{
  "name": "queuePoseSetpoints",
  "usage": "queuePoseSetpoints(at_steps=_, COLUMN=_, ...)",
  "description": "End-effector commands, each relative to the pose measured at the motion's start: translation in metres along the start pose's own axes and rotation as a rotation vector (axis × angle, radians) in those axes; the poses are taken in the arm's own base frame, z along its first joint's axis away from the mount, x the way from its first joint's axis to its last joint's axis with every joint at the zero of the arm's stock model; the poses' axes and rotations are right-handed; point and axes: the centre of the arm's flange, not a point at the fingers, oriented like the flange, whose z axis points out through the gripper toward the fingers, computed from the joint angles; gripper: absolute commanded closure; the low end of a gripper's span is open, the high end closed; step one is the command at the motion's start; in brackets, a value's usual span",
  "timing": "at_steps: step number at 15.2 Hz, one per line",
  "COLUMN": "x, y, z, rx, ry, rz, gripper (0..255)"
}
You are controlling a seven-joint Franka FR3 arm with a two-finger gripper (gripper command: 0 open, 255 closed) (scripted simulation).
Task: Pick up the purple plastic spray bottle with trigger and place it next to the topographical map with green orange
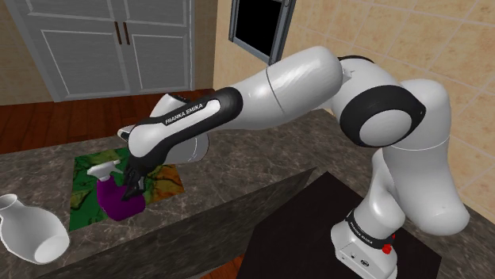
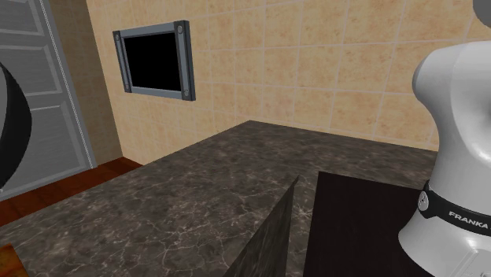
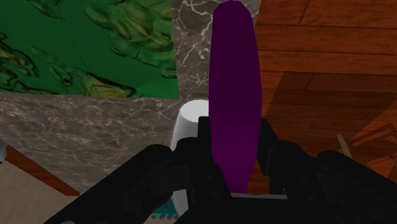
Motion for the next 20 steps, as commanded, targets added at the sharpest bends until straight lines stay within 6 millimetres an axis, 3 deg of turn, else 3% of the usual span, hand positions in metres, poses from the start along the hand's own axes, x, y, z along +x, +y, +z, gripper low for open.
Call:
queuePoseSetpoints(at_steps=1, x=-0.006, y=0.0, z=0.01, rx=-0.001, ry=0.0, rz=0.0, gripper=255)
queuePoseSetpoints(at_steps=12, x=-0.036, y=-0.001, z=0.058, rx=-0.001, ry=0.0, rz=0.0, gripper=255)
queuePoseSetpoints(at_steps=20, x=-0.036, y=-0.001, z=0.058, rx=-0.001, ry=0.0, rz=0.0, gripper=255)
